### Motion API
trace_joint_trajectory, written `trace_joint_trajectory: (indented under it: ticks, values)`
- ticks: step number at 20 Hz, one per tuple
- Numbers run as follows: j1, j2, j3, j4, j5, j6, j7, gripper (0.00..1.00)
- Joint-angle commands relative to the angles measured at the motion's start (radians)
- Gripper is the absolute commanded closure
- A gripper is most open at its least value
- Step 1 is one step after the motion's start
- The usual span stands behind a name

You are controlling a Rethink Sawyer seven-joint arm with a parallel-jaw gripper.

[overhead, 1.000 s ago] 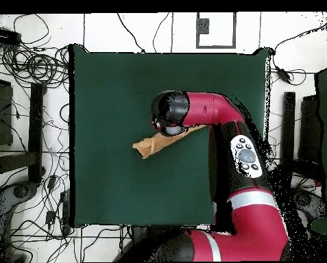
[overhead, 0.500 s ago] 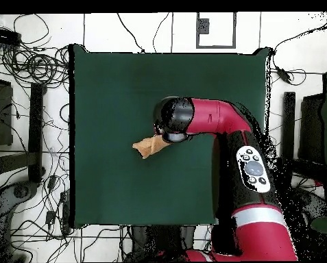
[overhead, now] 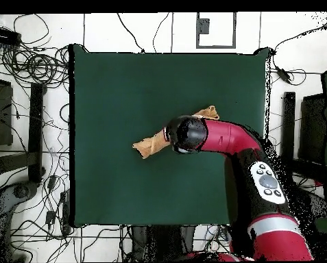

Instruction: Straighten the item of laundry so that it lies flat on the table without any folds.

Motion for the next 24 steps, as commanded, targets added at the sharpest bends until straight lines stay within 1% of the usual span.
trace_joint_trajectory:
  ticks: [1, 7, 10, 12, 13, 14, 16, 17, 21, 24]
  values:
    - [-0.006, 0.087, 0.11, 0.167, 0.001, -0.137, 0.082, 0.0]
    - [-0.01, 0.101, 0.113, 0.188, -0.007, -0.207, 0.089, 0.0]
    - [-0.006, 0.125, 0.11, 0.165, 0.001, -0.2, 0.087, 0.0]
    - [-0.007, 0.151, 0.111, 0.143, 0.02, -0.168, 0.086, 0.0]
    - [-0.004, 0.174, 0.107, 0.12, 0.046, -0.114, 0.091, 0.0]
    - [-0.003, 0.181, 0.106, 0.116, 0.053, -0.099, 0.093, 0.0]
    - [0.009, 0.204, 0.093, 0.09, 0.071, -0.056, 0.106, 0.0]
    - [0.026, 0.217, 0.076, 0.069, 0.087, -0.016, 0.122, 0.0]
    - [0.066, 0.229, 0.033, 0.031, 0.123, 0.073, 0.164, 0.0]
    - [0.078, 0.232, 0.019, 0.017, 0.139, 0.098, 0.166, 0.0]
